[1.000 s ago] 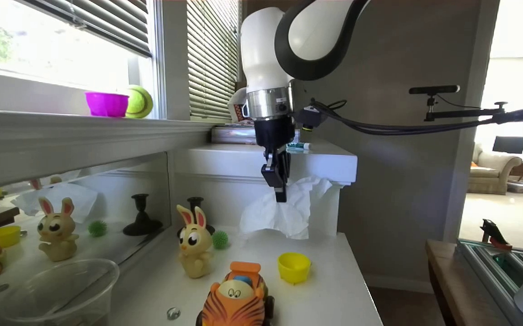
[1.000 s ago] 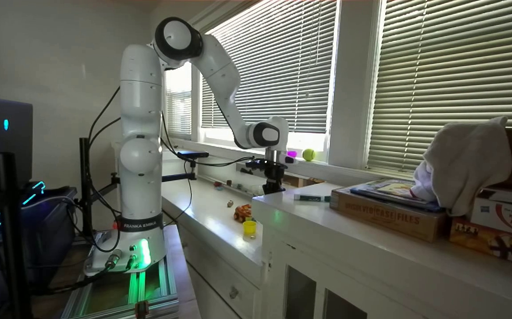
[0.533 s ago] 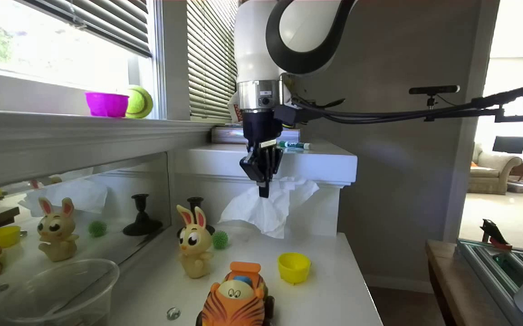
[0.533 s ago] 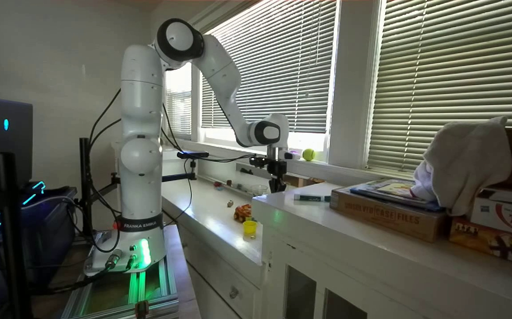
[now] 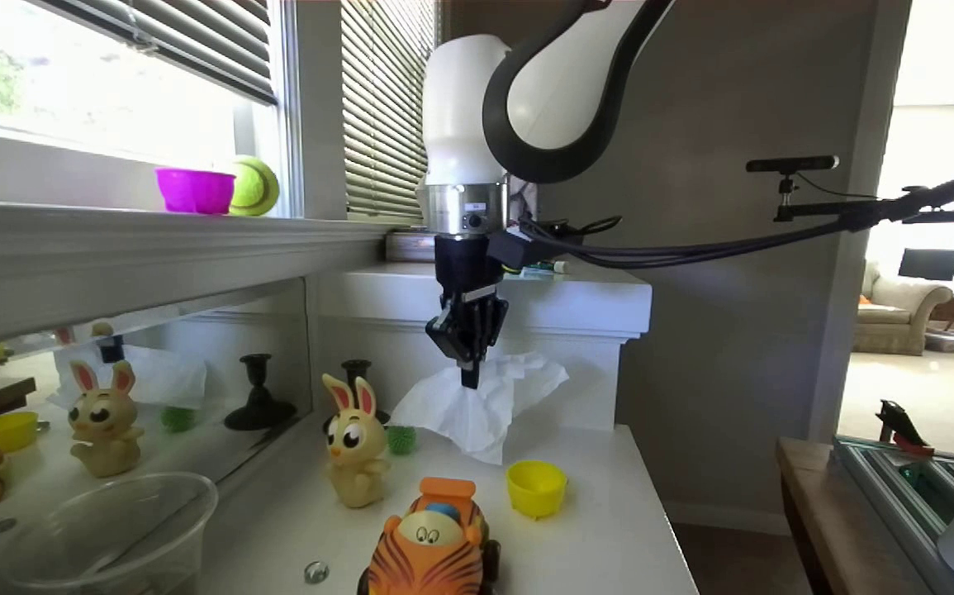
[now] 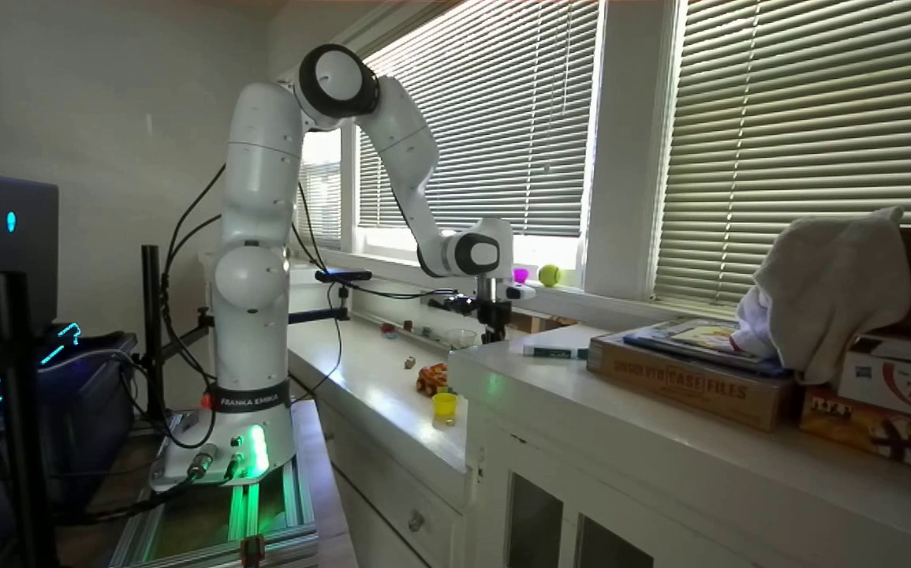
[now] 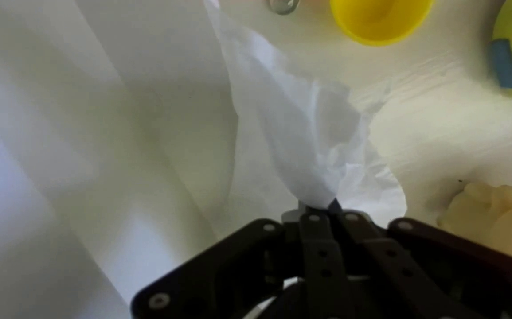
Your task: Use the paper towel to clean the surface
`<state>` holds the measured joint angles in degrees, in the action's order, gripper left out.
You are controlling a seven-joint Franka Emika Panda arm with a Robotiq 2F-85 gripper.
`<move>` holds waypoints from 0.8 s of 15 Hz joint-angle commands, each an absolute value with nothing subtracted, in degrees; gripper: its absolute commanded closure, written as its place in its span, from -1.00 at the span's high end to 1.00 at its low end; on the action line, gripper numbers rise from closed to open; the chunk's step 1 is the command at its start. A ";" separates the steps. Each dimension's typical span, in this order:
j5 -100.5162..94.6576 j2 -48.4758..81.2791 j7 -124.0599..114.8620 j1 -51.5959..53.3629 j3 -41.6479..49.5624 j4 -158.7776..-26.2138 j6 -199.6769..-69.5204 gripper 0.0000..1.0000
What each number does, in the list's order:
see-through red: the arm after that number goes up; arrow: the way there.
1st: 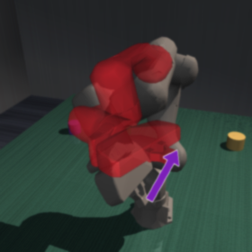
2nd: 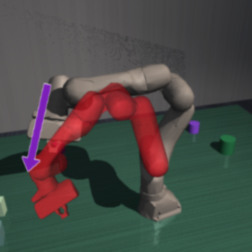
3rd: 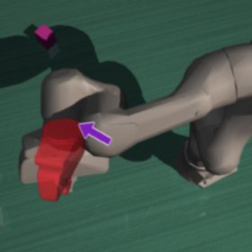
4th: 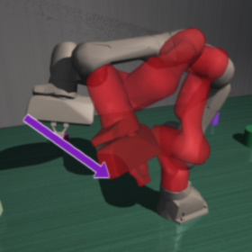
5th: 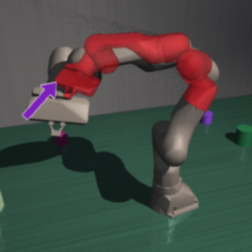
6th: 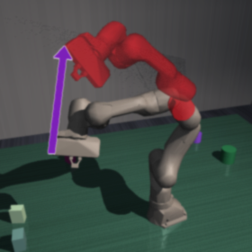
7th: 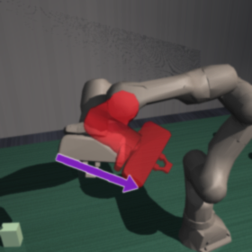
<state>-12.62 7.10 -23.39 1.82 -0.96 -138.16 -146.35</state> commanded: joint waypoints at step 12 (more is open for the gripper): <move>-46.20 14.50 -49.69 9.13 9.21 -137.52 -151.05 -1.00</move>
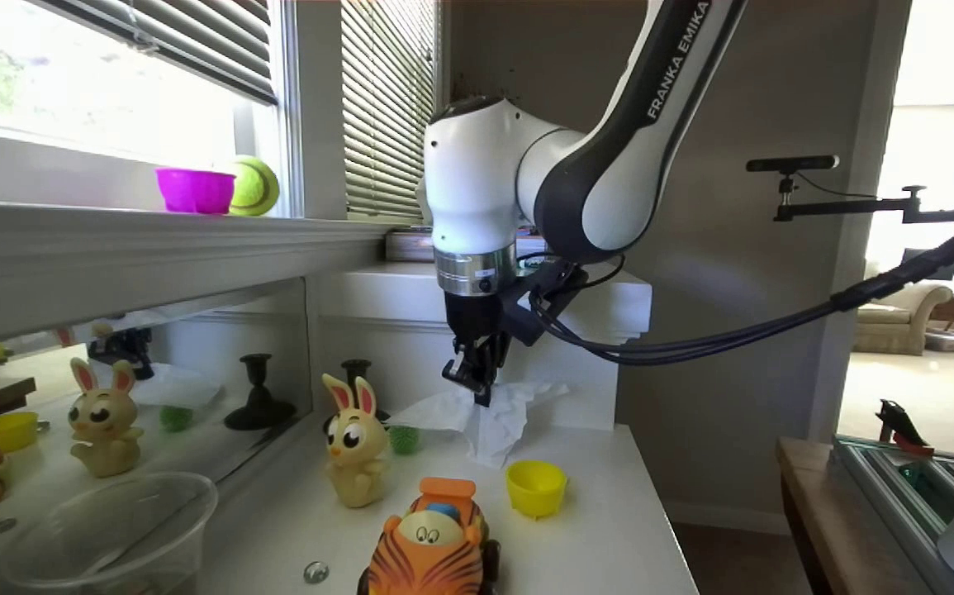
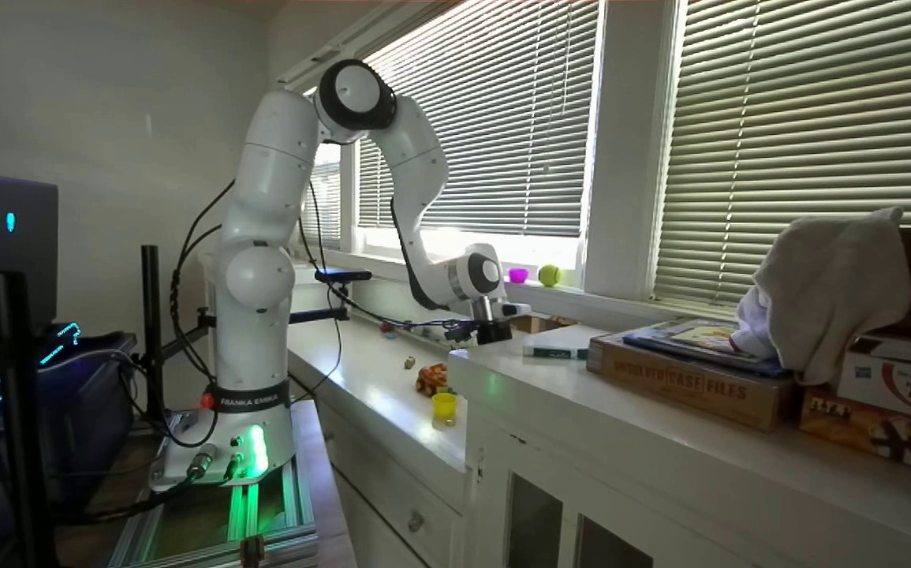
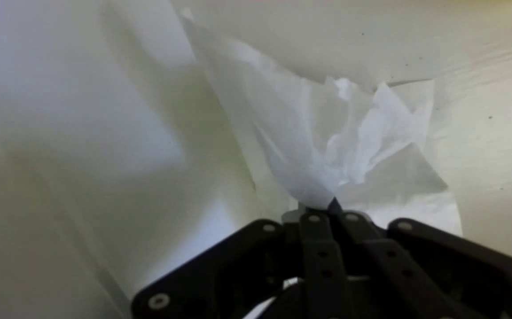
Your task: Use the paper towel to clean the surface
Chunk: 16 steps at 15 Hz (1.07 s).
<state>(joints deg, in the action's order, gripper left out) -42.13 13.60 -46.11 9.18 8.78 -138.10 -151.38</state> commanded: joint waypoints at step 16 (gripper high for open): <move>-44.60 18.88 -39.43 6.38 7.77 -137.09 -159.00 -1.00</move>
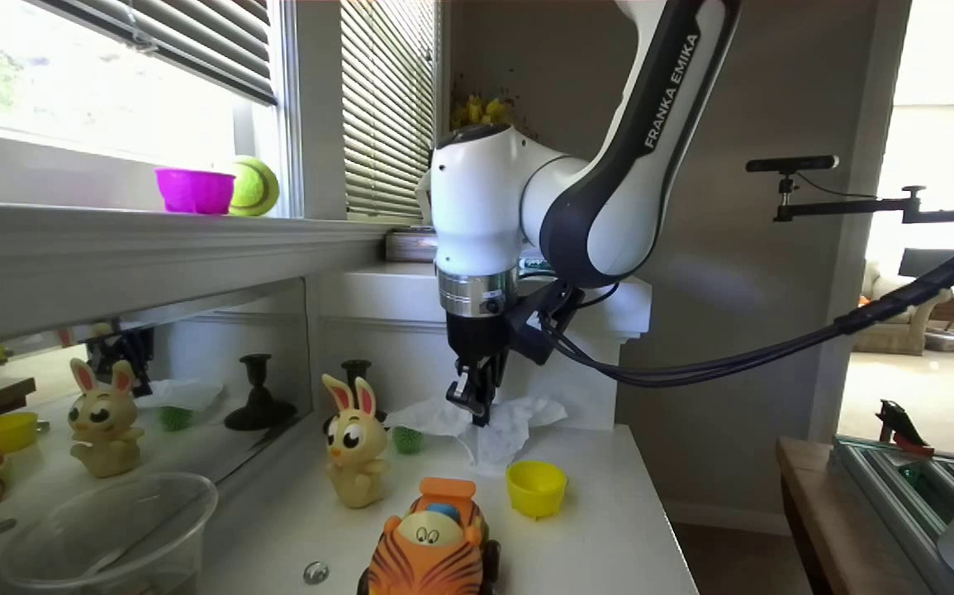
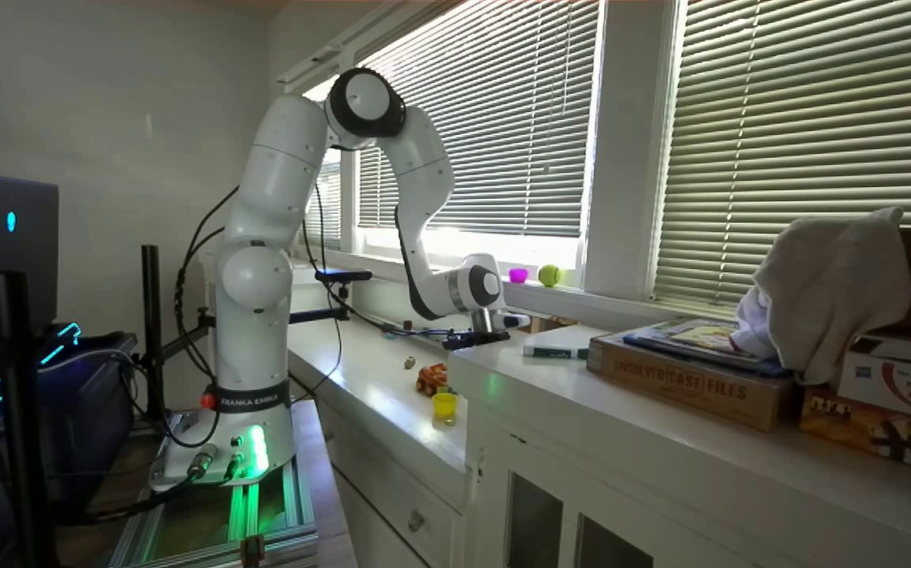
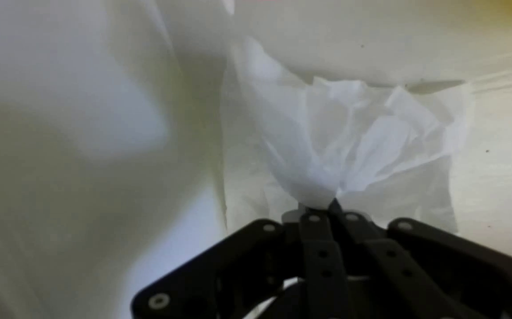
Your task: Use the paper towel to clean the surface
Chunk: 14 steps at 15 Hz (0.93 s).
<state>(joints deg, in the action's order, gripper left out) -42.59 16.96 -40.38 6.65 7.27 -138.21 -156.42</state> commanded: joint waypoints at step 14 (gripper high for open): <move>-49.74 23.49 -39.51 7.21 9.88 -133.48 -162.02 -1.00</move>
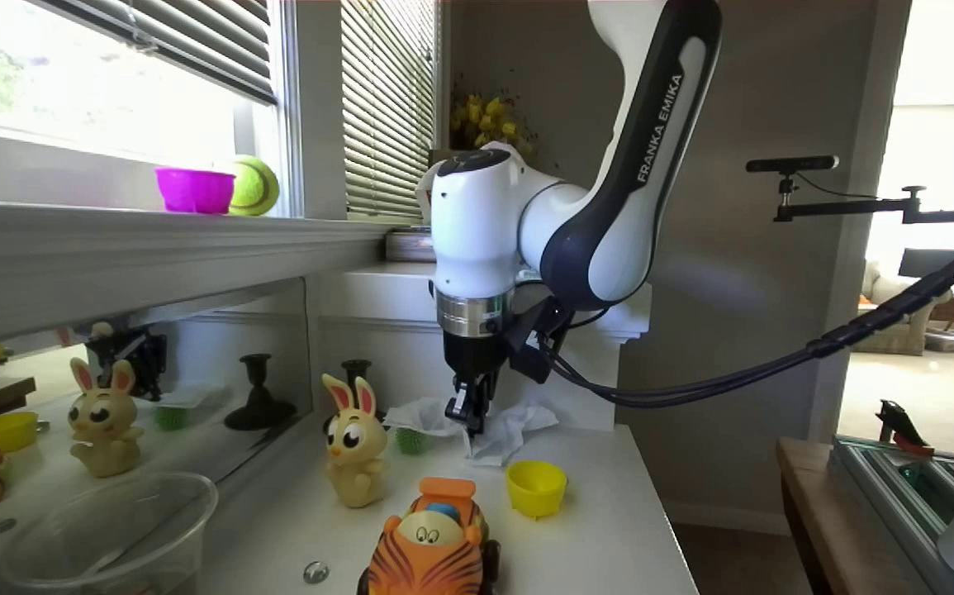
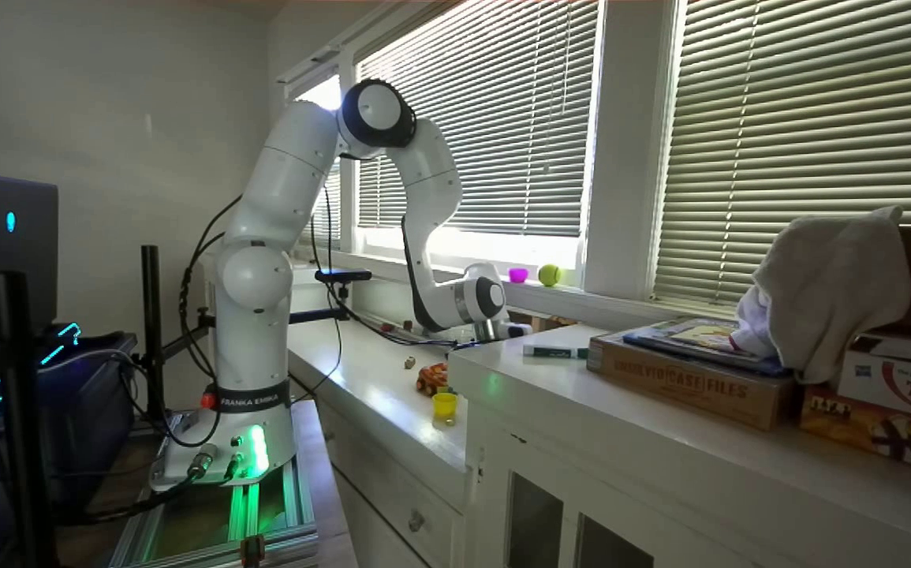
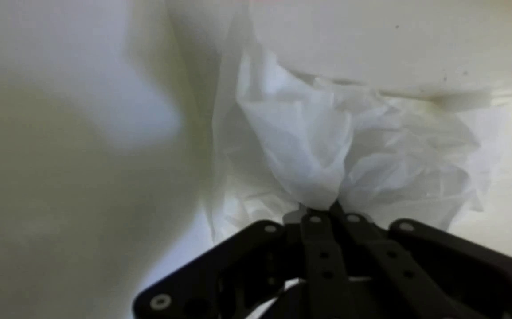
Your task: Use the paper towel to clean the surface
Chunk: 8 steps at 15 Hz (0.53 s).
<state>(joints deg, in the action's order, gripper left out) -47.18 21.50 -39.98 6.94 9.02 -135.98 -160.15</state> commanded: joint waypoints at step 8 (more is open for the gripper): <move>-52.84 26.30 -40.90 9.13 10.92 -128.37 -164.31 -1.00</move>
<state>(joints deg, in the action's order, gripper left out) -49.82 23.83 -40.33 8.37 9.55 -131.82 -162.44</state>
